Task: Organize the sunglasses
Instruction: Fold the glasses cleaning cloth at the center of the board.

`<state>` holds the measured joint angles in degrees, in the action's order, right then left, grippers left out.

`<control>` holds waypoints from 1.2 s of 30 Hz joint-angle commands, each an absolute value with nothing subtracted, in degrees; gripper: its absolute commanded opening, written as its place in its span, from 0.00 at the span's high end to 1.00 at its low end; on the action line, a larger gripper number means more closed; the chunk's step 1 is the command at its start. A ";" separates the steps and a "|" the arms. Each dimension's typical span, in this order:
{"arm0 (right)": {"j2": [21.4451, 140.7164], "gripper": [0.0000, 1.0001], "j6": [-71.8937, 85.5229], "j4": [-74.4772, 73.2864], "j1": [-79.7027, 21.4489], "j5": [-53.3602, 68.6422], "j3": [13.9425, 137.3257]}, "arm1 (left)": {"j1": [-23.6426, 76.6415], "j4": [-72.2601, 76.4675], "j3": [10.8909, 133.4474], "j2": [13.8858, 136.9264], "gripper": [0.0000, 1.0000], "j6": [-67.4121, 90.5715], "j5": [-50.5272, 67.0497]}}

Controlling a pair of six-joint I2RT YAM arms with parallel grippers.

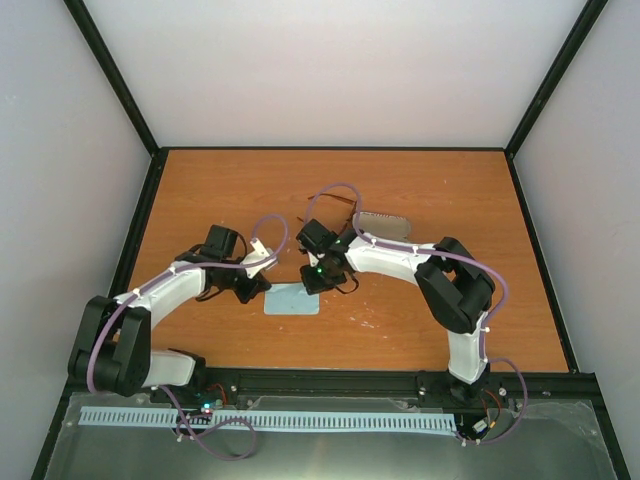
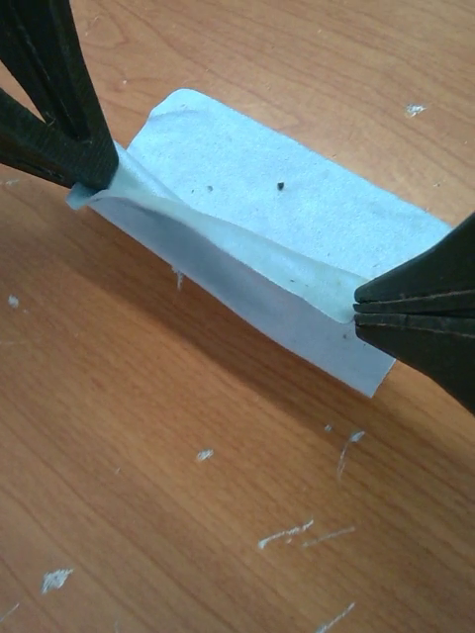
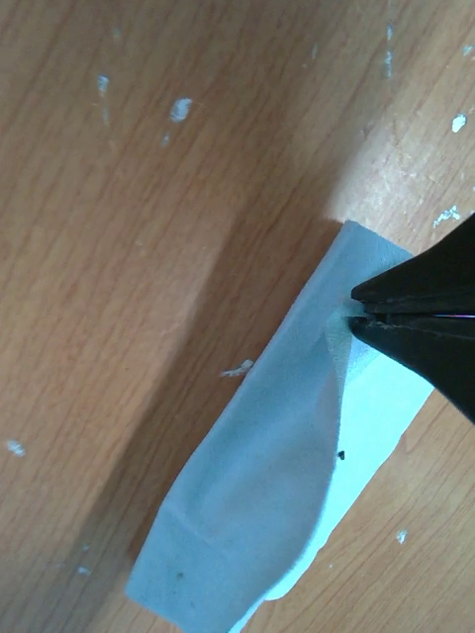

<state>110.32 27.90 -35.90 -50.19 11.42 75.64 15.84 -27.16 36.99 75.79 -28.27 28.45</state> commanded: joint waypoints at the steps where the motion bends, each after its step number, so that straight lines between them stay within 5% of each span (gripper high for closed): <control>1: 109.07 0.97 26.60 -35.59 -50.27 13.38 74.27 | 15.91 -29.64 36.54 74.63 1.00 -31.02 30.97; 28: 110.12 0.78 22.70 -35.96 -50.71 23.36 69.78 | 17.66 -33.87 34.75 78.88 0.97 -37.44 33.42; 36: 106.23 0.66 21.77 -36.65 -50.71 23.82 68.69 | 17.67 -32.77 34.26 76.76 0.68 -37.96 31.54</control>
